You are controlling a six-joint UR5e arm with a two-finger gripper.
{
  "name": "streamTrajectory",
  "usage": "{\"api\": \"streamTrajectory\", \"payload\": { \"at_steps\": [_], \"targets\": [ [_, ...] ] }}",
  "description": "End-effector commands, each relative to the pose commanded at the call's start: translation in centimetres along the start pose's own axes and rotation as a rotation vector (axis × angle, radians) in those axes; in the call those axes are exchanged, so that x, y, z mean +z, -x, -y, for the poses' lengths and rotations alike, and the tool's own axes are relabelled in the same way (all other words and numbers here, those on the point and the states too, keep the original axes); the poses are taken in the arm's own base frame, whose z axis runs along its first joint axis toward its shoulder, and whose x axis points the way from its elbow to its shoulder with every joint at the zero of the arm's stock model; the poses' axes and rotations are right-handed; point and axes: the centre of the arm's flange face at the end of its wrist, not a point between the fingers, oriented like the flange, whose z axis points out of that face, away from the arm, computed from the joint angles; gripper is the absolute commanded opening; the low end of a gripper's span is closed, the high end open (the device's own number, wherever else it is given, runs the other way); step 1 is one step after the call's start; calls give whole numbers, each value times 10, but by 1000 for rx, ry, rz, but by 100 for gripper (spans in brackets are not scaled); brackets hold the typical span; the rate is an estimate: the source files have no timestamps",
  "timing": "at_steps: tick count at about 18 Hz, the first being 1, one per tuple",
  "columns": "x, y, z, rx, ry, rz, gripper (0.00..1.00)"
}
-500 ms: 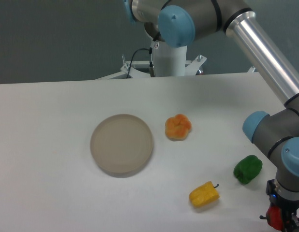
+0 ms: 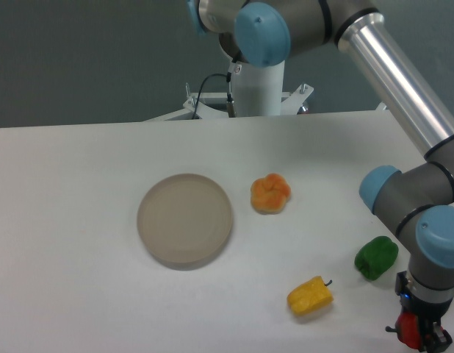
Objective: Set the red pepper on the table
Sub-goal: 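Lift the red bell pepper in the gripper up from beside the green pepper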
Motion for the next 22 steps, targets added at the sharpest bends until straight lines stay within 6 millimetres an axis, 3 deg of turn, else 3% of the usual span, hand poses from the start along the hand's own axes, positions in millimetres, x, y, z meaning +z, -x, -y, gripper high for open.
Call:
{"api": "streamTrajectory", "payload": {
  "at_steps": [3,10,13,22],
  "targets": [
    [-13,-9,3,-2,-9,-8,65],
    [-51,-59,2,24,-15,-69,65],
    [-61,-90,-3,61,-15,-108,65],
    [-79,-180,-68,159,-37,-190,65]
  ]
}}
